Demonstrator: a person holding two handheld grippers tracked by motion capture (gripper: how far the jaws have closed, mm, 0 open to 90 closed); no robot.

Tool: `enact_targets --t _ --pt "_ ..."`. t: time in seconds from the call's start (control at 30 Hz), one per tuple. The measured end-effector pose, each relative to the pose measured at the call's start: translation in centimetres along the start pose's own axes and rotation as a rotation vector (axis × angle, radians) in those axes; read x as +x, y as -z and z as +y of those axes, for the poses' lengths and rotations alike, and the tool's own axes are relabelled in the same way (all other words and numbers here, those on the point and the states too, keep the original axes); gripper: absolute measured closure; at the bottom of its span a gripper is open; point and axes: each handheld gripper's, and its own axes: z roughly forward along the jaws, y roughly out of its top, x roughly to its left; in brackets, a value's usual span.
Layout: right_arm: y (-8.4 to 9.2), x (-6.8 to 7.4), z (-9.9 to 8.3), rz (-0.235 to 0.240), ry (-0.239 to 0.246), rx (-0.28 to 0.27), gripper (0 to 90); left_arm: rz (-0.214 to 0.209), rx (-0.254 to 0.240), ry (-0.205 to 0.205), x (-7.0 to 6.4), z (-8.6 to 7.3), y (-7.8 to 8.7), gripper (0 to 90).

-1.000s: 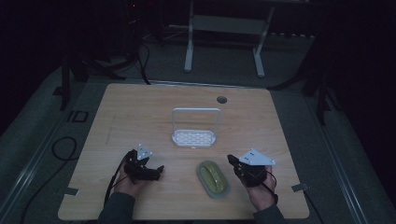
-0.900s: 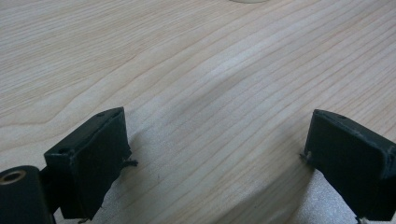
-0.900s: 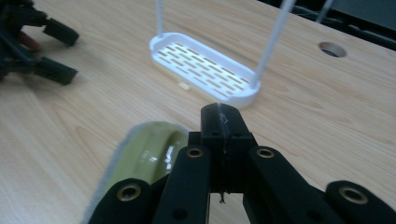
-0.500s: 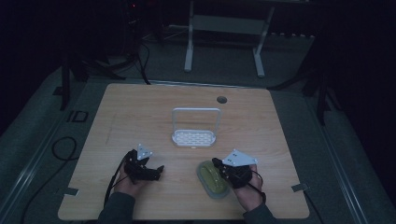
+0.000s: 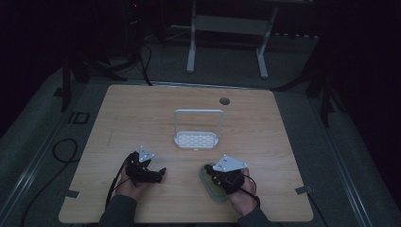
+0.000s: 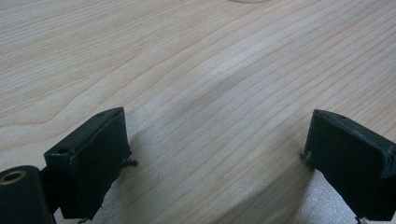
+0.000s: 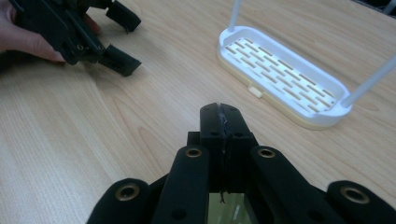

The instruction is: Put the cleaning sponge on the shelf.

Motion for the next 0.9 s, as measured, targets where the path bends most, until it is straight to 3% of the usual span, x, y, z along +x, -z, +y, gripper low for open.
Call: enact_targets --t 0.57,0.9 --pt "-0.9 0.9 -1.3 0.031 0.011 0.057 88.6 0.001 0.0 0.001 0.0 0.0 0.0 6.4" --pt "-0.7 0.6 -1.8 0.026 0.01 0.073 88.6 0.0 0.0 0.001 0.0 0.0 0.0 6.3"
